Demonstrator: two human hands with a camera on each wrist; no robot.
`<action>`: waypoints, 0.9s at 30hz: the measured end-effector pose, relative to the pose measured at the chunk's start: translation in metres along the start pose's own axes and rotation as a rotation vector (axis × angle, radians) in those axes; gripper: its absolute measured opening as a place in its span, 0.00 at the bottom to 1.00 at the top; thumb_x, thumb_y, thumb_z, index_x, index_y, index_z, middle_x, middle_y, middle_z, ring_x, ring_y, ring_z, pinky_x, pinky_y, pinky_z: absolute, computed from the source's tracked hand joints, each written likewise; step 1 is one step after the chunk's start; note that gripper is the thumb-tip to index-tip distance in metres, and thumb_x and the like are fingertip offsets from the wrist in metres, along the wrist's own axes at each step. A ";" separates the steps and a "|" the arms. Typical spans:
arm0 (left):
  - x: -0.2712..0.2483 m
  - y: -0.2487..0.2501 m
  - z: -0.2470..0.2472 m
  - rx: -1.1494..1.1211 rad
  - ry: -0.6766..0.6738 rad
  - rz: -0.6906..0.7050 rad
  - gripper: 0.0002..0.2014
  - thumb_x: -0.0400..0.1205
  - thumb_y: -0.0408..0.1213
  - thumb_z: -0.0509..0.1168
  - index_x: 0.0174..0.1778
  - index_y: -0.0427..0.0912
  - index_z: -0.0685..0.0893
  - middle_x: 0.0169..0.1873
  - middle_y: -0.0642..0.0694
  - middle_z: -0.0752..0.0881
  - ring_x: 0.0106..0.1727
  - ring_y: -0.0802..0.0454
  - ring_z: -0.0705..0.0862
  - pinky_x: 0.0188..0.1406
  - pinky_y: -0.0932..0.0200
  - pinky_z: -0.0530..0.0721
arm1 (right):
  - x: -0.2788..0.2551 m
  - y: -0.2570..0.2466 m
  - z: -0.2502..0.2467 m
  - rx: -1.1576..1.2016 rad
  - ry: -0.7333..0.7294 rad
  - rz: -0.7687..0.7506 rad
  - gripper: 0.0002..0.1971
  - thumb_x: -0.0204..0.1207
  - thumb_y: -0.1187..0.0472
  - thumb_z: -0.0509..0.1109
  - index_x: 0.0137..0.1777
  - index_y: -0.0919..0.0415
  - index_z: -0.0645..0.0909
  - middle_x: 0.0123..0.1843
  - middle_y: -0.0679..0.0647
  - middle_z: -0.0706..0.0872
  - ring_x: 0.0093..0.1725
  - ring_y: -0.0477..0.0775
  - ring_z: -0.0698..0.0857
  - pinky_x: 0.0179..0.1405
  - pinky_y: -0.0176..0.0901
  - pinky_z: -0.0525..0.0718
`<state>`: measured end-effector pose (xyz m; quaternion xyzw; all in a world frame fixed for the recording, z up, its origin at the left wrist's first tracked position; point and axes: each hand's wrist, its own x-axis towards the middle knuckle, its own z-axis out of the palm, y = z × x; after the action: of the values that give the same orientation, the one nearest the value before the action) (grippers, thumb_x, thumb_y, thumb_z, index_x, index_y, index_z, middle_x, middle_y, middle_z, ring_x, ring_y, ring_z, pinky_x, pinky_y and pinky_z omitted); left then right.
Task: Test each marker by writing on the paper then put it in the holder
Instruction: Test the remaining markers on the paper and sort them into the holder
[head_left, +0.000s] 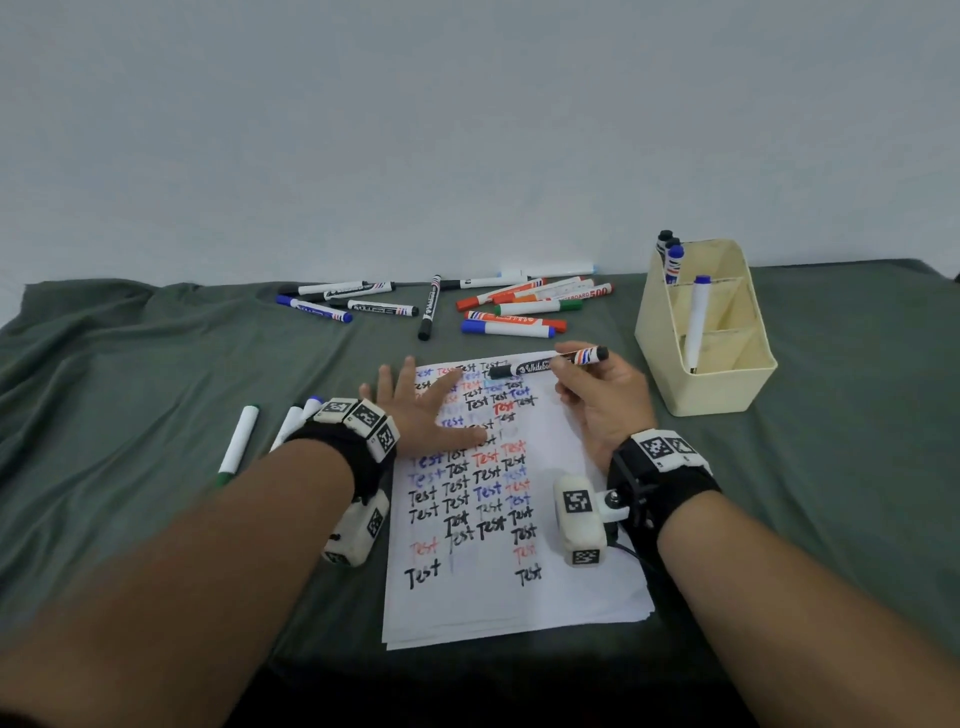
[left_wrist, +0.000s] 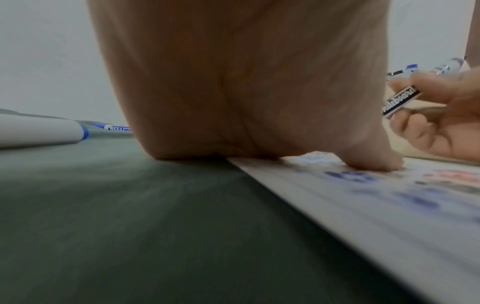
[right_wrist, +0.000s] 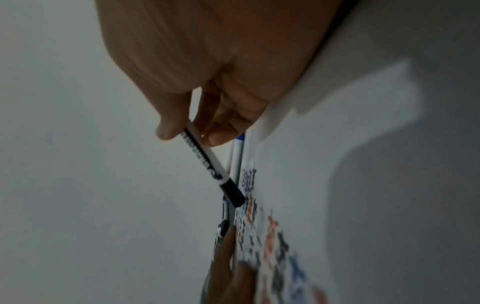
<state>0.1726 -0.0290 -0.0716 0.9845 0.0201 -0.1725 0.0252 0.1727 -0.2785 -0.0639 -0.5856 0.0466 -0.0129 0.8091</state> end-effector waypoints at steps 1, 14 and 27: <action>0.000 -0.001 -0.001 -0.002 -0.005 0.002 0.58 0.47 0.95 0.41 0.73 0.82 0.30 0.87 0.46 0.33 0.86 0.32 0.34 0.79 0.25 0.39 | -0.001 -0.003 0.001 -0.033 0.004 -0.008 0.07 0.77 0.67 0.79 0.48 0.53 0.92 0.38 0.49 0.91 0.40 0.50 0.85 0.44 0.41 0.86; 0.000 -0.001 0.000 0.003 -0.003 -0.007 0.59 0.46 0.95 0.39 0.74 0.82 0.31 0.87 0.45 0.33 0.86 0.32 0.36 0.80 0.26 0.41 | 0.030 -0.163 -0.015 -0.496 0.267 -0.737 0.28 0.77 0.59 0.71 0.65 0.22 0.75 0.47 0.39 0.84 0.40 0.40 0.87 0.49 0.40 0.89; -0.007 0.002 -0.007 -0.004 -0.059 -0.012 0.61 0.46 0.95 0.40 0.77 0.80 0.33 0.87 0.45 0.31 0.86 0.33 0.34 0.81 0.26 0.40 | 0.043 -0.132 -0.066 -1.032 0.179 -0.389 0.12 0.79 0.51 0.72 0.62 0.39 0.88 0.44 0.41 0.88 0.49 0.45 0.87 0.45 0.24 0.77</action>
<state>0.1690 -0.0304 -0.0627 0.9788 0.0254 -0.2015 0.0267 0.2141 -0.3854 0.0381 -0.9002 0.0063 -0.1873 0.3931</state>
